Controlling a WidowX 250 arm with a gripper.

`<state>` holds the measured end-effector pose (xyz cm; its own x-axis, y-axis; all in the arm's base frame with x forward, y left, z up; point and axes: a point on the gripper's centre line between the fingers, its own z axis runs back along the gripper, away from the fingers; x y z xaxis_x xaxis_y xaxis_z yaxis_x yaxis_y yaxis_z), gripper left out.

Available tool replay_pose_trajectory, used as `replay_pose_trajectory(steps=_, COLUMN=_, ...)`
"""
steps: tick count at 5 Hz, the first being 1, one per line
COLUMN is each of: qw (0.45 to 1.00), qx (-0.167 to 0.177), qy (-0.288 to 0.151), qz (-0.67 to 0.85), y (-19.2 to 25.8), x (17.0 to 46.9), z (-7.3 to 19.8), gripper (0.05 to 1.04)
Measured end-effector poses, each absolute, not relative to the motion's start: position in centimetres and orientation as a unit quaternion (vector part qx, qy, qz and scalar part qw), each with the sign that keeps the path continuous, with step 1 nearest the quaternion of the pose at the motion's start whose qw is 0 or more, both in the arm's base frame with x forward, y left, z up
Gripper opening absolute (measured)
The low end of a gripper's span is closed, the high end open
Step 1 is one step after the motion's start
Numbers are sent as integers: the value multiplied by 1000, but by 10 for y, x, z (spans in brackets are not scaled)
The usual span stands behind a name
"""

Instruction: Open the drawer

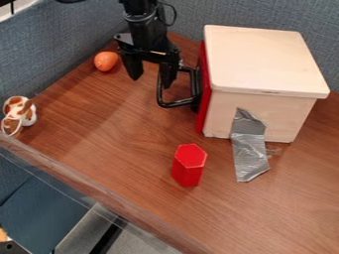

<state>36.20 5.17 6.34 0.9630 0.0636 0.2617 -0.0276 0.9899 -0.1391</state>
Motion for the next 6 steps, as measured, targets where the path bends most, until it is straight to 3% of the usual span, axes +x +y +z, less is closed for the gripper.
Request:
replay_pose_trajectory(steps=3, qw=988, qx=-66, qy=-133, qz=50, y=49, x=369, z=54, gripper=999)
replay_pose_trajectory(steps=4, qw=988, qx=-63, qy=-131, qz=55, y=47, x=370, z=50, gripper=946)
replay_pose_trajectory(steps=6, qw=985, qx=-51, qy=-138, qz=85, y=49, x=370, z=46, gripper=357)
